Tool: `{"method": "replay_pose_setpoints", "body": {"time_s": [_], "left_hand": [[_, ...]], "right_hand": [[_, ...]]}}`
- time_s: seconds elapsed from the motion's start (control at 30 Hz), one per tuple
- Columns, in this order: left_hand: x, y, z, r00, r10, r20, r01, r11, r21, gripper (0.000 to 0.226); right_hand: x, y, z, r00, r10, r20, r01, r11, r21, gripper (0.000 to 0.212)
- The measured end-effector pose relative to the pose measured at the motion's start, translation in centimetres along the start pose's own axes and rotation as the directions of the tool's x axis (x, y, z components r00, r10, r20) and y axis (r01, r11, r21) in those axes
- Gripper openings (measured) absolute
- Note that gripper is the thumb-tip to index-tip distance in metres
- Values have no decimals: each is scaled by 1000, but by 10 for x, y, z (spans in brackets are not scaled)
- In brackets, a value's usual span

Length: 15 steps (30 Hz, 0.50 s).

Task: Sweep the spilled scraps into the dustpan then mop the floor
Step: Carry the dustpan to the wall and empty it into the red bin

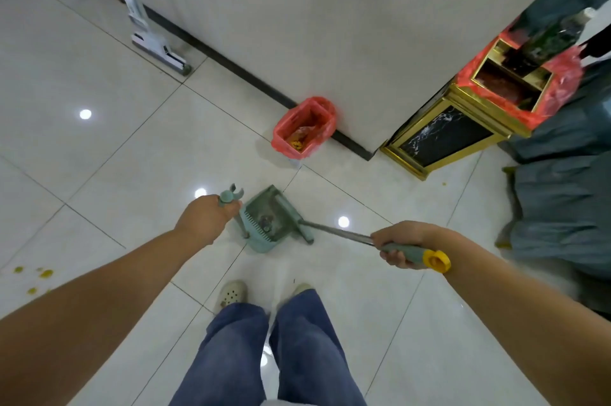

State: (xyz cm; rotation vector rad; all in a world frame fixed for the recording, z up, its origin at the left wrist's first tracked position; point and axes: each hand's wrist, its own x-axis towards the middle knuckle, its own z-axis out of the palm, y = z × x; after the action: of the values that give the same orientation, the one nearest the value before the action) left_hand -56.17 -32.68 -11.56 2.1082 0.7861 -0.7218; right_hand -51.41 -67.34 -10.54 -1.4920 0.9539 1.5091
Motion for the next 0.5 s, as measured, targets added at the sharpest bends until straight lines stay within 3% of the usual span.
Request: {"method": "replay_pose_setpoints", "body": {"time_s": [0.07, 0.13, 0.33, 0.43, 0.5], "left_hand": [[-1, -5, -2, 1000, -3, 6, 3, 1000, -14, 42], [-4, -14, -6, 1000, -8, 19, 9, 1000, -27, 41], [-19, -46, -26, 998, 41, 40, -40, 999, -18, 42], [-27, -59, -46, 995, 96, 0, -96, 994, 45, 42], [-32, -65, -64, 992, 127, -28, -125, 990, 67, 43]], "right_hand": [[-14, 8, 4, 1000, -13, 25, 12, 1000, 4, 37], [-23, 18, 16, 999, -32, 6, 32, 999, 0, 42], [-41, 30, 63, 986, -71, -151, 78, 996, 43, 24], [-49, 29, 81, 983, -57, -172, 84, 984, 154, 9], [-50, 29, 91, 984, -52, -168, 96, 960, 262, 13]]}}
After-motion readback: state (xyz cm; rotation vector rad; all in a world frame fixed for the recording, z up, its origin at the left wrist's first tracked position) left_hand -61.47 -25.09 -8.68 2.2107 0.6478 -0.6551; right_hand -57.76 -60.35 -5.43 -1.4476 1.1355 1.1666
